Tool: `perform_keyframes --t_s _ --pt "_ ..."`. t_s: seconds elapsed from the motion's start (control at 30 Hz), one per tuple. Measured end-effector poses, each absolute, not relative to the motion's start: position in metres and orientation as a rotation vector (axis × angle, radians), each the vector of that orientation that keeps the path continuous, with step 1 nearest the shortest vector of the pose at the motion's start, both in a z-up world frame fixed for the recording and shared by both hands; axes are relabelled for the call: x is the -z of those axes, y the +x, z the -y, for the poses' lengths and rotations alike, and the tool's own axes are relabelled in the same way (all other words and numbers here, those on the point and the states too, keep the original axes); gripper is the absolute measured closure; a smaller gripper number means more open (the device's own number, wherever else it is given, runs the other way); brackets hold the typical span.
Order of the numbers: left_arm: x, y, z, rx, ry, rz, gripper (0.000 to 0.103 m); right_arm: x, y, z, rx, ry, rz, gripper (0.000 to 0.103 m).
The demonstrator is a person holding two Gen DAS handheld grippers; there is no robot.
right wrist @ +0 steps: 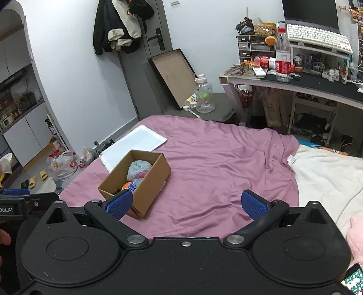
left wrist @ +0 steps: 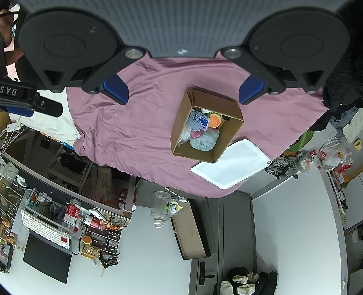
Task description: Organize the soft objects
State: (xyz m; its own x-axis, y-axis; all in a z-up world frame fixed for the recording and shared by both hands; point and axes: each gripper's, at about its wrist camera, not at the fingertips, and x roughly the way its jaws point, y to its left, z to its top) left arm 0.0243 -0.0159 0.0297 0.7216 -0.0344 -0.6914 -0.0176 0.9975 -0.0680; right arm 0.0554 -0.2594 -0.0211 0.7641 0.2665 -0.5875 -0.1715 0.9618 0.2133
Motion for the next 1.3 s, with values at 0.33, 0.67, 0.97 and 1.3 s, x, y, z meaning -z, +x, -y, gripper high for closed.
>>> perform_keyframes --t_s 0.33,0.67,0.97,1.3 --pt "-0.024 0.027 0.020 0.017 -0.070 -0.770 0.001 0.024 0.057 0.264 -0.230 0.155 -0.664 0.000" --pt "-0.022 0.028 0.022 0.011 -0.068 -0.775 0.001 0.026 0.058 0.266 -0.233 0.158 -0.668 0.000" --pt "-0.018 0.028 0.021 0.012 -0.071 -0.779 0.001 0.028 0.059 0.266 -0.235 0.163 -0.676 0.000" --pt "-0.015 0.026 0.019 0.013 -0.074 -0.783 0.001 0.028 0.059 0.265 -0.236 0.161 -0.679 0.000"
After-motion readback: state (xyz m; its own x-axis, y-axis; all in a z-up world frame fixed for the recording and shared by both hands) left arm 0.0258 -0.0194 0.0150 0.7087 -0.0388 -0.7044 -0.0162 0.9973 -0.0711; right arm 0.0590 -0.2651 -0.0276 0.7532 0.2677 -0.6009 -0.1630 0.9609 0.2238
